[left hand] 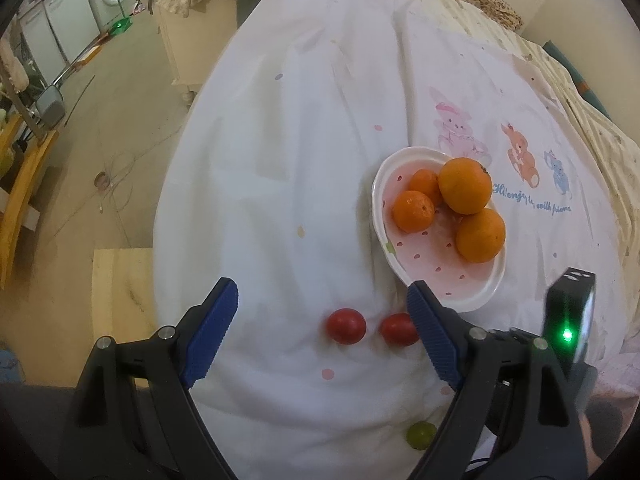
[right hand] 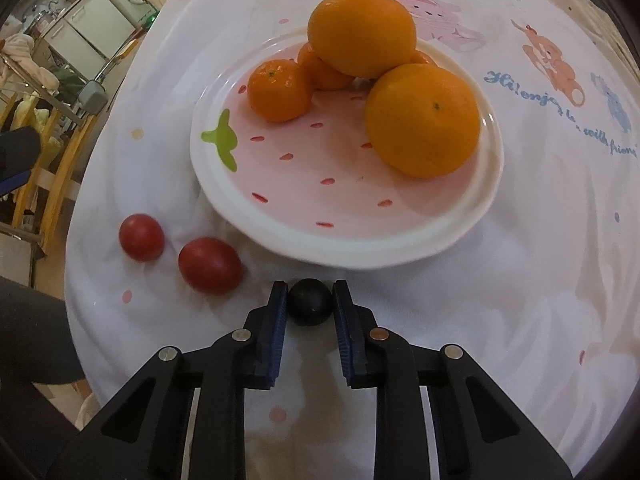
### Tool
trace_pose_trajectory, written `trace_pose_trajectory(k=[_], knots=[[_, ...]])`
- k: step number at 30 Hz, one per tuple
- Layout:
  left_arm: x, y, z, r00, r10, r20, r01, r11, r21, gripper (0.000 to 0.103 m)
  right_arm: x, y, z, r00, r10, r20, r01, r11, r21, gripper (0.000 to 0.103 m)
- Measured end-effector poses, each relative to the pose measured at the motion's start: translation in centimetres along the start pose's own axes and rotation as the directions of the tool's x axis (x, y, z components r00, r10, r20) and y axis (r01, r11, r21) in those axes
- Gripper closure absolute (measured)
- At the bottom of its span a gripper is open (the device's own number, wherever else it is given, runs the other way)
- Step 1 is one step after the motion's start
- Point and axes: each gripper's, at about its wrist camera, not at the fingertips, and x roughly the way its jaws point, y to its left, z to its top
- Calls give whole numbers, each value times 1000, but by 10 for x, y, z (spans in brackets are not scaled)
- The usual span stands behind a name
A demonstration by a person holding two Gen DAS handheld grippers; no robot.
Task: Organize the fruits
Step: 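Carry the held dark plum toward the pink plate with the right tool, then lower the plum into the plate and open the right tool while the left tool grasps a red tomato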
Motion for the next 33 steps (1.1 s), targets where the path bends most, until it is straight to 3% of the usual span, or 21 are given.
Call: trace_pose_trajectory(k=[13, 22, 28, 31, 33], knots=[[16, -1, -3, 998, -1, -67, 1, 1000, 6, 19, -70, -30, -18, 992, 88, 93, -93, 994, 51, 79], [41, 0, -9, 991, 58, -121, -56, 998, 17, 19, -77, -39, -9, 978, 115, 172, -141, 979, 147, 79], [66, -10, -11, 985, 42, -168, -39, 999, 21, 19, -81, -51, -11, 968, 146, 203, -185, 964, 193, 79], [78, -17, -11, 979, 38, -202, -30, 999, 41, 27, -83, -58, -11, 964, 159, 213, -204, 956, 210, 79], [83, -22, -13, 973, 60, -221, -47, 997, 59, 39, -85, -61, -12, 962, 165, 219, -213, 952, 219, 79]])
